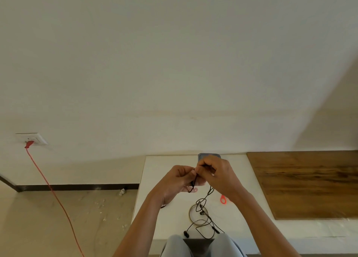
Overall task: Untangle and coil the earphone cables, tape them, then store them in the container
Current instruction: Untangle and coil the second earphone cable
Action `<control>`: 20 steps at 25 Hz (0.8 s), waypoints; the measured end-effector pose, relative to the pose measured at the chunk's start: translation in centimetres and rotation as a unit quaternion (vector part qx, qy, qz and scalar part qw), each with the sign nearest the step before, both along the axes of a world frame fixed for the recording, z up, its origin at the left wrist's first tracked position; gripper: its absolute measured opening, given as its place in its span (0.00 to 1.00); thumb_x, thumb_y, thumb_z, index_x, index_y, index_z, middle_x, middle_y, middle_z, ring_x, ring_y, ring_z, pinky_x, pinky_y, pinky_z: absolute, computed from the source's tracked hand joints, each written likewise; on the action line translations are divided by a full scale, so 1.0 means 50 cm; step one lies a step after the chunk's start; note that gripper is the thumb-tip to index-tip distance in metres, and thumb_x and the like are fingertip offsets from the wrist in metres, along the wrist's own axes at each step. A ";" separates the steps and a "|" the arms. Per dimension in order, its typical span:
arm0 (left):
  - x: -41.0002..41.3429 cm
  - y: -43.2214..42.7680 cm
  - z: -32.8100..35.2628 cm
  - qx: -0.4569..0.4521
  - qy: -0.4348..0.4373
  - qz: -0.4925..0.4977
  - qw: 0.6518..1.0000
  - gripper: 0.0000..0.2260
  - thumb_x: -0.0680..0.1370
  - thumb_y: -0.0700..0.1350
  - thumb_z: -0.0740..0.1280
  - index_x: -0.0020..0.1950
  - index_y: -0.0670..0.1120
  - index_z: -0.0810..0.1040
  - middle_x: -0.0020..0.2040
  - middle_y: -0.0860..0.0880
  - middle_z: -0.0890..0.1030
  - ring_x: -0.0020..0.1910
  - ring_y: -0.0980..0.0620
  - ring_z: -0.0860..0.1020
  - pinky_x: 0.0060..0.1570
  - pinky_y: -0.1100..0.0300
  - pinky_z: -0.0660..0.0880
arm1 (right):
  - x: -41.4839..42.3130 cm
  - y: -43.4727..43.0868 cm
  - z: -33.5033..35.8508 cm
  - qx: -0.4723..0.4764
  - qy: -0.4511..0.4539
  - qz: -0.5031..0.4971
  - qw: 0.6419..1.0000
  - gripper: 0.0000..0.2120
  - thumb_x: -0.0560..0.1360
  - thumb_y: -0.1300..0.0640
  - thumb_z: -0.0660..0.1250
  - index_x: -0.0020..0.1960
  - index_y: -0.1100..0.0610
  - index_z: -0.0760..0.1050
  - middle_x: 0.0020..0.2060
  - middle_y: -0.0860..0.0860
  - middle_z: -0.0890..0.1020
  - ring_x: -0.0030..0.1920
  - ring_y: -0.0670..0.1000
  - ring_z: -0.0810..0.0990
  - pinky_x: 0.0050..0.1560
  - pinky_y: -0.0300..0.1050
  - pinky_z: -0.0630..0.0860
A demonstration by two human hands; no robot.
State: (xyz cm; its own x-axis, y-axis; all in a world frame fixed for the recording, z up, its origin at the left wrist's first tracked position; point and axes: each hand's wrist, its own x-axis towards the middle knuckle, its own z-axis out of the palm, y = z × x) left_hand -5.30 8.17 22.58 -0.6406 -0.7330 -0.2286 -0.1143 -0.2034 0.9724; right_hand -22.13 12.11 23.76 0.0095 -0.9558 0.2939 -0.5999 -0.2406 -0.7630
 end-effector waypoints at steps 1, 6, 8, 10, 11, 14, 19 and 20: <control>0.004 0.000 0.000 0.005 0.001 -0.006 1.000 0.13 0.82 0.45 0.59 0.57 0.39 0.80 0.51 0.40 0.83 0.56 0.45 0.81 0.59 0.44 0.76 | -0.003 -0.005 0.002 0.005 -0.014 -0.001 1.000 0.07 0.72 0.62 0.70 0.39 0.51 0.79 0.33 0.44 0.79 0.36 0.49 0.77 0.36 0.40 0.75; 0.000 0.009 0.002 0.073 0.059 -0.007 0.996 0.14 0.83 0.44 0.56 0.53 0.39 0.80 0.39 0.47 0.80 0.42 0.51 0.81 0.58 0.41 0.76 | -0.001 -0.025 0.016 0.058 -0.136 -0.018 0.989 0.08 0.70 0.62 0.73 0.38 0.49 0.83 0.38 0.47 0.84 0.42 0.53 0.82 0.45 0.48 0.78; -0.005 0.011 0.005 0.106 0.090 0.007 0.990 0.14 0.83 0.42 0.56 0.51 0.39 0.80 0.35 0.48 0.77 0.36 0.53 0.78 0.55 0.42 0.77 | -0.004 -0.036 0.010 0.084 -0.184 -0.042 0.978 0.04 0.71 0.59 0.73 0.39 0.51 0.83 0.38 0.48 0.85 0.42 0.51 0.82 0.46 0.46 0.78; -0.009 0.014 0.013 0.124 0.130 0.034 0.983 0.13 0.82 0.41 0.58 0.47 0.40 0.80 0.36 0.48 0.77 0.35 0.53 0.78 0.49 0.49 0.79 | -0.007 -0.042 -0.008 0.111 -0.219 -0.060 0.968 0.04 0.72 0.58 0.72 0.40 0.53 0.84 0.37 0.51 0.85 0.40 0.51 0.81 0.45 0.48 0.78; -0.010 0.013 0.017 0.135 0.158 0.053 0.977 0.11 0.81 0.41 0.59 0.45 0.41 0.80 0.38 0.47 0.79 0.37 0.52 0.80 0.47 0.51 0.79 | -0.006 -0.042 -0.020 0.130 -0.228 -0.059 0.963 0.05 0.73 0.59 0.71 0.40 0.53 0.84 0.36 0.51 0.84 0.39 0.50 0.80 0.44 0.49 0.77; -0.012 0.005 0.019 0.170 0.261 0.095 0.946 0.12 0.81 0.40 0.57 0.44 0.41 0.77 0.52 0.37 0.82 0.53 0.41 0.82 0.52 0.46 0.79 | 0.011 -0.027 -0.057 0.192 -0.210 -0.054 0.957 0.11 0.74 0.66 0.64 0.40 0.56 0.83 0.31 0.52 0.79 0.33 0.49 0.75 0.38 0.47 0.76; -0.001 -0.014 0.009 0.120 0.262 0.128 0.949 0.10 0.77 0.43 0.60 0.50 0.40 0.79 0.60 0.39 0.80 0.63 0.42 0.77 0.61 0.44 0.74 | 0.026 0.020 -0.067 0.230 -0.169 -0.041 0.958 0.09 0.76 0.56 0.67 0.39 0.51 0.83 0.35 0.49 0.84 0.31 0.43 0.78 0.35 0.37 0.75; 0.003 -0.019 0.005 0.102 0.241 0.133 0.956 0.11 0.78 0.43 0.60 0.53 0.40 0.79 0.61 0.41 0.80 0.64 0.44 0.76 0.63 0.45 0.73 | 0.023 0.027 -0.066 0.224 -0.128 -0.032 0.966 0.09 0.75 0.53 0.66 0.39 0.48 0.83 0.36 0.47 0.85 0.33 0.44 0.80 0.37 0.38 0.77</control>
